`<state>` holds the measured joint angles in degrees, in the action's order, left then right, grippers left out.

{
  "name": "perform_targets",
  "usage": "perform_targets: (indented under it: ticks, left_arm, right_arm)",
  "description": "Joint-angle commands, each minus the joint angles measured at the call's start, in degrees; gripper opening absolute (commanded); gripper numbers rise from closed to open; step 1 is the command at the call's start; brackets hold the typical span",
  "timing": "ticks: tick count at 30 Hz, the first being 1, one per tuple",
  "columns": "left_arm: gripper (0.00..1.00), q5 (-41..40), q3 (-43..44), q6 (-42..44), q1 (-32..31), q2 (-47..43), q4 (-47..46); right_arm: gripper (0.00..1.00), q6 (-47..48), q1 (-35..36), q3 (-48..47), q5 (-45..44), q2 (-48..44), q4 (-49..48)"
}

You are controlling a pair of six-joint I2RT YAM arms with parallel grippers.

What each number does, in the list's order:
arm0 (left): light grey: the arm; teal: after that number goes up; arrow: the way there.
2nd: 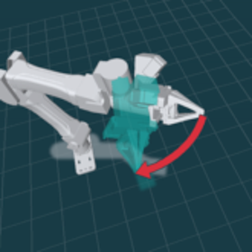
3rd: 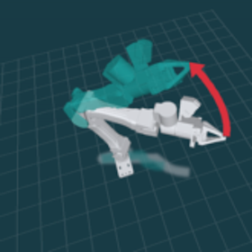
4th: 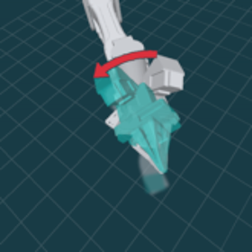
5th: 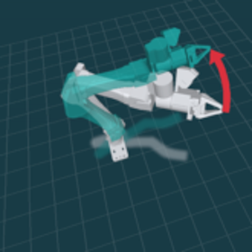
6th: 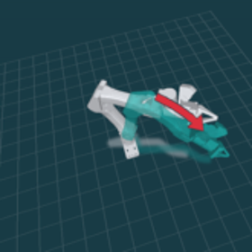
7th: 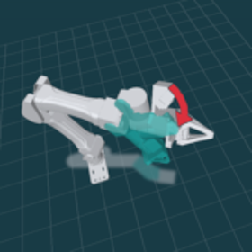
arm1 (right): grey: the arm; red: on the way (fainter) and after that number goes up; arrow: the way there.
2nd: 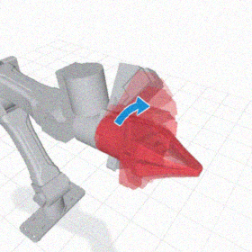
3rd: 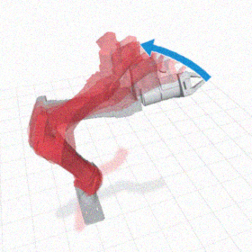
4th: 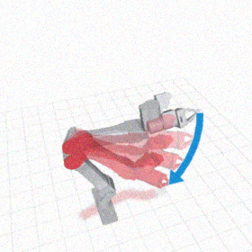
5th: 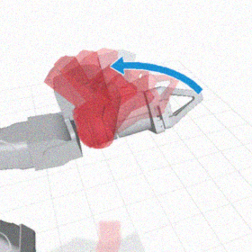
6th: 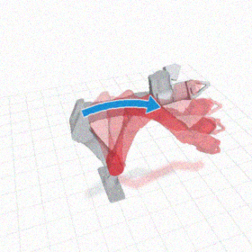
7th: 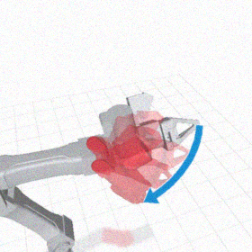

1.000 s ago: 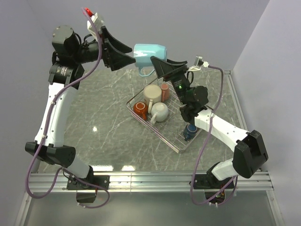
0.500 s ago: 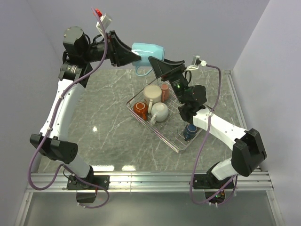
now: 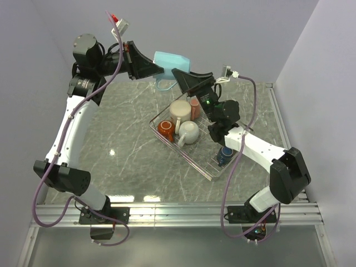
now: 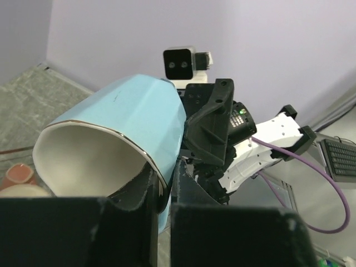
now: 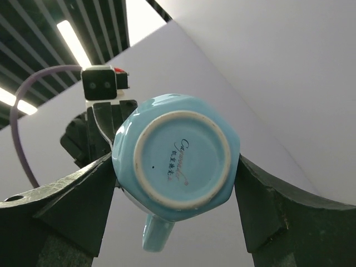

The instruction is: Unload the cups from the dish rack

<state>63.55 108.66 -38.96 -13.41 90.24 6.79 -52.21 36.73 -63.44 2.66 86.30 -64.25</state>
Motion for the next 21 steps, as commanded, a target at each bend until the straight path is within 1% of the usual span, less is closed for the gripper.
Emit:
perform_targets:
  ticks: [1, 3, 5, 6, 7, 11, 12, 13, 14, 16, 17, 18, 20, 21]
  left_arm:
    - [0.00, -9.66, -1.34, 10.11, 2.42, -2.87, 5.33]
    - [0.00, -11.68, -2.57, 12.58, 4.70, -3.05, 7.36]
    - [0.00, -13.44, -3.28, 15.04, 6.20, -3.22, 9.37]
    - [0.00, -14.67, -4.15, 18.53, 6.38, -3.40, 11.47]
    - [0.00, -17.03, -4.86, 20.14, 6.73, -4.01, 12.36]
    - [0.00, -20.56, -8.46, 26.03, 7.52, -5.95, 14.57]
    - [0.00, -21.61, -8.99, 28.82, 7.43, -6.21, 15.44]
    - [0.00, -23.28, -8.91, 30.59, 7.43, -6.47, 17.97]
    - [0.00, -26.95, -8.64, 32.70, 7.43, -6.39, 20.09]
    - [0.00, -31.97, -7.33, 40.95, 7.43, -4.99, 23.87]
    - [0.00, -37.30, -7.15, 43.42, 7.43, -4.55, 27.19]
    - [0.00, -39.97, -7.41, 47.88, 7.43, -4.11, 28.36]
    - [0.00, -44.63, -8.02, 52.12, 7.43, -2.70, 31.25]
    - [0.00, -48.13, -8.72, 55.71, 7.35, -2.09, 32.23]
  right_arm:
    - [0.79, 8.17, 0.27, 0.16, -2.21, -1.22, 6.12]
    - [0.92, 10.28, -0.08, 0.77, -2.57, -1.49, 10.08]
    - [0.93, 11.07, -0.26, 1.12, -4.41, -1.57, 12.64]
    - [0.94, 11.68, -0.52, 1.47, -5.37, -1.49, 14.48]
    - [0.95, 12.12, -0.61, 1.74, -5.90, -1.23, 15.20]
    - [0.96, 12.13, -1.40, 2.62, -7.05, 0.44, 17.22]
    - [0.97, 12.13, -1.49, 2.79, -6.88, 0.79, 17.58]
    - [0.97, 12.13, -1.66, 2.80, -6.79, 1.32, 17.75]
    - [0.97, 12.56, -1.75, 2.88, -6.79, 1.41, 18.28]
    - [0.97, 13.70, -1.75, 2.88, -6.44, 0.71, 20.12]
    - [0.97, 15.36, -1.66, 2.80, -6.00, 0.36, 21.08]
    - [0.97, 16.25, -1.75, 2.36, -5.91, 0.01, 22.14]
    - [0.97, 19.23, -1.75, 1.92, -4.60, -1.39, 25.83]
    - [0.98, 20.38, -1.66, 1.57, -3.98, -2.01, 26.97]
